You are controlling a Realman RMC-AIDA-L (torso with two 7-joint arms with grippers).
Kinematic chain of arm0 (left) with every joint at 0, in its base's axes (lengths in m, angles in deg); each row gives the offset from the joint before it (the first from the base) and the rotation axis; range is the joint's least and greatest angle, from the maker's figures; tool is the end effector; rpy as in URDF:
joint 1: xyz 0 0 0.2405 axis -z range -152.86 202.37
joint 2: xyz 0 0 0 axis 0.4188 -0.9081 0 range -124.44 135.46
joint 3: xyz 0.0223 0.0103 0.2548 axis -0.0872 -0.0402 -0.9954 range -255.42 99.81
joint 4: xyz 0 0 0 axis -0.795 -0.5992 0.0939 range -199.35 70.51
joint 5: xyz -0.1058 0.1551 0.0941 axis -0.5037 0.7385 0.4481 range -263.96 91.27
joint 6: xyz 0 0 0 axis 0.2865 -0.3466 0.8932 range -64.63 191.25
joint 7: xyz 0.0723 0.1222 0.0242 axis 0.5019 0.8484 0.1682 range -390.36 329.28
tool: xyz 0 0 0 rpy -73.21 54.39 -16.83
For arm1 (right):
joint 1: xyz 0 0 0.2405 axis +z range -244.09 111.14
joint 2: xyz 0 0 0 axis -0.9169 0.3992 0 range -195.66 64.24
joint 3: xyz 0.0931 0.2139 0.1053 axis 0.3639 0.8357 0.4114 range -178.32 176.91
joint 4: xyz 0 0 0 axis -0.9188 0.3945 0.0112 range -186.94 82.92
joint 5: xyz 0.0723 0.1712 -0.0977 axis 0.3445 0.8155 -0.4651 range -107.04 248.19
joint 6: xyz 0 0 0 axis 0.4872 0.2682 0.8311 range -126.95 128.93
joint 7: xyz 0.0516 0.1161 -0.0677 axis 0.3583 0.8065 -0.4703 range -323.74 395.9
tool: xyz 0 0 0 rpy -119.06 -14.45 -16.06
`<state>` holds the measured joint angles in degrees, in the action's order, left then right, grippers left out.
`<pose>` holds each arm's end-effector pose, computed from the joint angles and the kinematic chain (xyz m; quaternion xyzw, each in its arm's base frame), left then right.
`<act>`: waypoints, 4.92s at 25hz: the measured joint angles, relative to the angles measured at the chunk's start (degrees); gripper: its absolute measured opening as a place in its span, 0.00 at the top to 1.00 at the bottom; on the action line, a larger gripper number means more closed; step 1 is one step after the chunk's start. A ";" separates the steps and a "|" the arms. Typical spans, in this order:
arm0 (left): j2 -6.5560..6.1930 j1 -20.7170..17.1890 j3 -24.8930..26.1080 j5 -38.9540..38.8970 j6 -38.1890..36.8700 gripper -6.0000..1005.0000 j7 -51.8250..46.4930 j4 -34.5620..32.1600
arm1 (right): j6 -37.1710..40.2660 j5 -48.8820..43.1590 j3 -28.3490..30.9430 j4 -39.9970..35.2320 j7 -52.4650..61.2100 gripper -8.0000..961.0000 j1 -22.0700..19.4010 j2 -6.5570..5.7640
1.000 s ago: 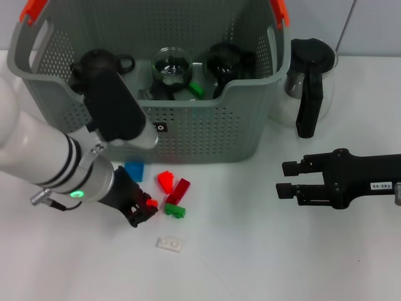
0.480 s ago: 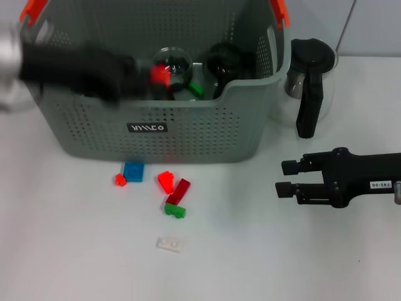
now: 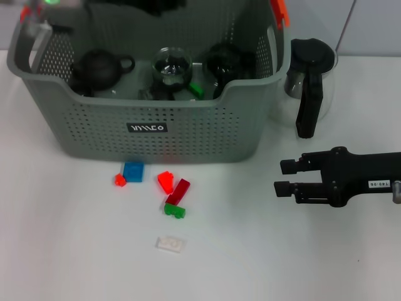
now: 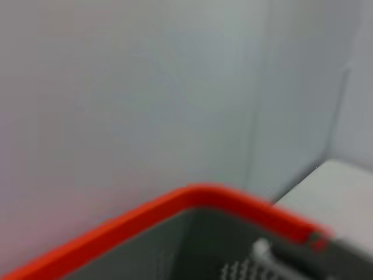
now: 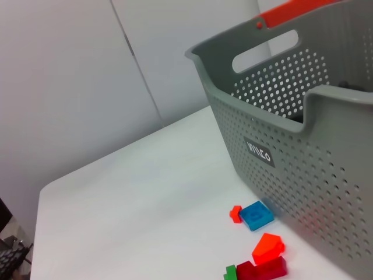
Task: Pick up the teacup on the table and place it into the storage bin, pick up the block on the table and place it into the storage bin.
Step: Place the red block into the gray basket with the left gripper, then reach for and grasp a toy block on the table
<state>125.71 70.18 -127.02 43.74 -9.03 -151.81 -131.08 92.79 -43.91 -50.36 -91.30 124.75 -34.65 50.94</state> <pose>-0.1275 0.4406 0.0634 -0.9195 -0.2345 -0.1427 0.2814 0.2481 0.3290 -0.0032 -0.9528 0.2323 0.1902 0.0459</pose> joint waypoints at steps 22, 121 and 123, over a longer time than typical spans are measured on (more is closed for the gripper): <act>2.66 0.53 -6.90 9.91 14.91 0.72 -9.26 11.02 | -0.40 0.12 0.00 0.00 -0.01 0.39 0.09 0.15; 4.00 -25.16 -24.28 12.08 -3.61 0.26 5.62 -5.66 | -1.36 -0.12 -0.12 0.70 1.14 0.39 -0.19 -0.24; 3.90 -24.89 -24.10 12.55 -6.67 0.26 4.93 -6.44 | -1.36 -0.11 -0.22 0.70 1.14 0.39 -0.19 -0.26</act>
<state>129.60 45.28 -151.12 56.29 -15.70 -146.88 -137.52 91.43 -44.03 -50.58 -90.60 125.89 -34.84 50.68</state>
